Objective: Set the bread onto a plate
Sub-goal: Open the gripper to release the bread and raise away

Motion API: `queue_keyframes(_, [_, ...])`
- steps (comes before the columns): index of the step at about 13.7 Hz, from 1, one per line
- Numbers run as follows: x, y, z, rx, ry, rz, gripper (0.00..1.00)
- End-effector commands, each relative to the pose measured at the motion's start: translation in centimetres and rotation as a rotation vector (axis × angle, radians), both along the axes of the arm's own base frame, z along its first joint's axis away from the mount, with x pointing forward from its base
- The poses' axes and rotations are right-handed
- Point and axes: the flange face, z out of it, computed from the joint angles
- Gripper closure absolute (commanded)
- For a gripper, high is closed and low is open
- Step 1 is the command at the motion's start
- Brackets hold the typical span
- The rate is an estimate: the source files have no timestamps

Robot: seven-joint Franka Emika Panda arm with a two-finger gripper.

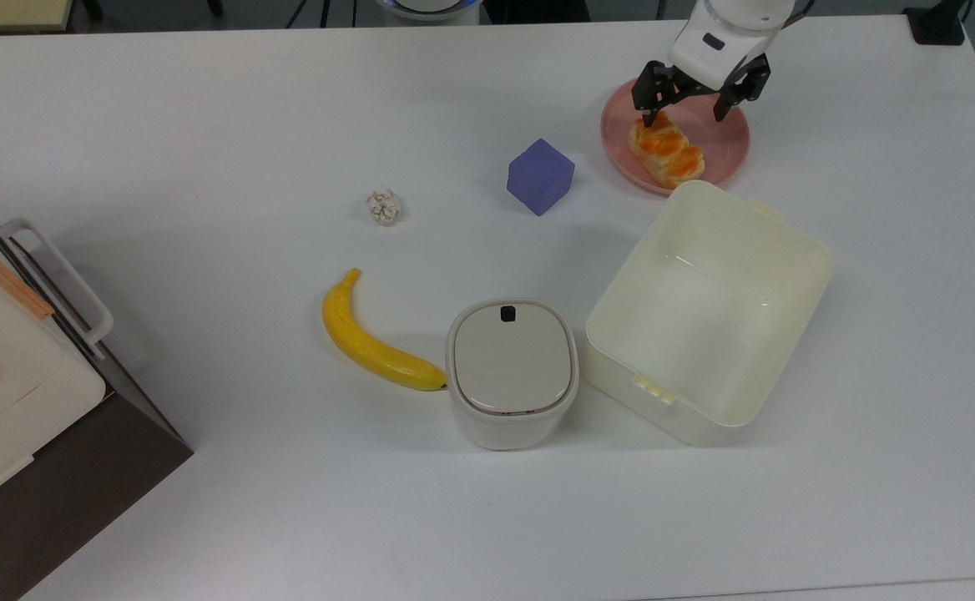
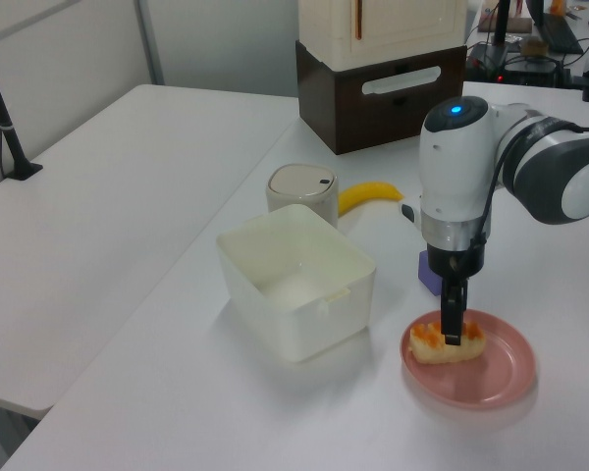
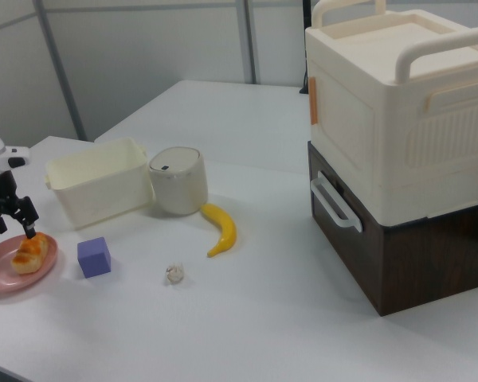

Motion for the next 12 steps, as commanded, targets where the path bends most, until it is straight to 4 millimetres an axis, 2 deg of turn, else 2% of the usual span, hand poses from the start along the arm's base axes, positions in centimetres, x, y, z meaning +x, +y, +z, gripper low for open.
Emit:
queue_keyframes(1, [2.9, -3.8, 6.2, -0.031, -0.036, -0.077, 0.00])
queue_keyframes(3, [4.4, -7.6, 10.4, -0.022, -0.082, -0.101, 0.00])
queue_keyframes(4, [6.2, -12.3, 13.0, -0.019, -0.108, -0.130, 0.00])
queue_keyframes(6, [9.5, -22.4, 16.3, -0.018, -0.084, -0.148, 0.00])
queue_keyframes(7, [10.3, -25.7, 17.3, -0.005, -0.078, -0.159, 0.00])
queue_keyframes(9, [10.8, -30.6, 18.5, 0.043, -0.057, -0.146, 0.00])
queue_keyframes(11, [11.1, -33.8, 18.9, 0.055, -0.056, -0.151, 0.00])
queue_keyframes(12, [11.2, -34.2, 18.7, 0.056, -0.054, -0.153, 0.00])
